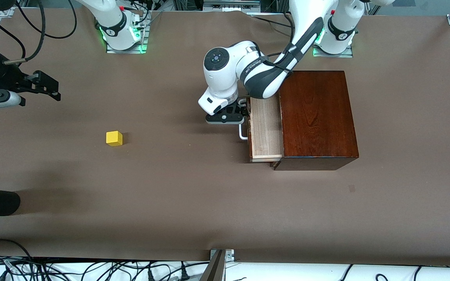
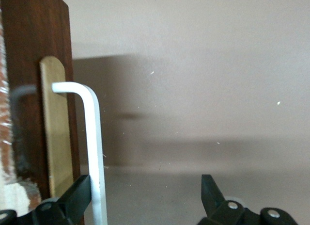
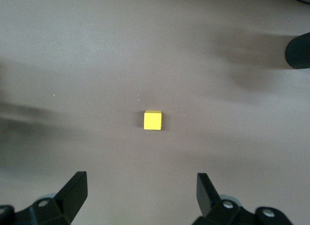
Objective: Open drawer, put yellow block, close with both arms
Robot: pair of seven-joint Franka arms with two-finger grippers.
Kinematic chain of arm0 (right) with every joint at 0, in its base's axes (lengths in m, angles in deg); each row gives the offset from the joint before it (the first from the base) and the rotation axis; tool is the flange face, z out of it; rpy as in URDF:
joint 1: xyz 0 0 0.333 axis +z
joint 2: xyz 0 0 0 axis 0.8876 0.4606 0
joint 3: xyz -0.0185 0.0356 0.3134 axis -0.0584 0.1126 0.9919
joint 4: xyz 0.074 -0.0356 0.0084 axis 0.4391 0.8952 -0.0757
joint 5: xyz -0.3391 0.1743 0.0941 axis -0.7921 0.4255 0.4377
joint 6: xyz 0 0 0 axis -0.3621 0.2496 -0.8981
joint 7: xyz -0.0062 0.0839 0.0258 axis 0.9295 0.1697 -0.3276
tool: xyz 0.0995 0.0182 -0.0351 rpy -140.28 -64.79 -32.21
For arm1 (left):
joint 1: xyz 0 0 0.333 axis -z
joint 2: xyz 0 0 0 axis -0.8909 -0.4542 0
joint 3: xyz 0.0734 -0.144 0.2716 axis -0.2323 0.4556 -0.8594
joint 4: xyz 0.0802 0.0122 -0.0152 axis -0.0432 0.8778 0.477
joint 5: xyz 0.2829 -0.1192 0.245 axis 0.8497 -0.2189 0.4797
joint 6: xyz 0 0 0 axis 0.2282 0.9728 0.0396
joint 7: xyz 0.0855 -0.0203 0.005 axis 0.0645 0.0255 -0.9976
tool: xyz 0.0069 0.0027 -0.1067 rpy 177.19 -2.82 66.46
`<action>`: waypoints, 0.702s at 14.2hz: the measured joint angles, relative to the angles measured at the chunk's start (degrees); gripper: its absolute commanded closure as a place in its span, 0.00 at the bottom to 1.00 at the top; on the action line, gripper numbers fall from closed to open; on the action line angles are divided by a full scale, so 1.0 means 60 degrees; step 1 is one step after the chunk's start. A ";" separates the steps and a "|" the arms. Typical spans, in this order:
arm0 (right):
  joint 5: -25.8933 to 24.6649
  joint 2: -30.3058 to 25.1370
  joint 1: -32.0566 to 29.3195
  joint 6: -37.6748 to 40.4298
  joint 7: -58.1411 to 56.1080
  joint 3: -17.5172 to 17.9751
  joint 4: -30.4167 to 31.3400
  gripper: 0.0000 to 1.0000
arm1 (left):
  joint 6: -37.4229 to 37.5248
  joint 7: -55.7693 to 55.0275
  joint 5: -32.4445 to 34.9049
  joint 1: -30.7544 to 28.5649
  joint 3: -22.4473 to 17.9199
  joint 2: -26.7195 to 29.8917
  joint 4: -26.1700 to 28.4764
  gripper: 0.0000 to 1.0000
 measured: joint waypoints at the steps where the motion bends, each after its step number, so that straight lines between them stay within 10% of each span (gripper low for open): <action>1: 0.0000 0.0002 -0.0001 0.0003 0.0000 0.0000 0.0000 0.00 | 0.0145 -0.0001 0.0000 0.0003 0.0003 0.0108 -0.0108 0.00; 10: 0.0014 0.0496 0.0054 -0.0466 -0.0008 0.0068 -0.0002 0.00 | 0.3490 0.2338 -0.0021 -0.2137 -0.0071 0.2843 -0.0431 0.00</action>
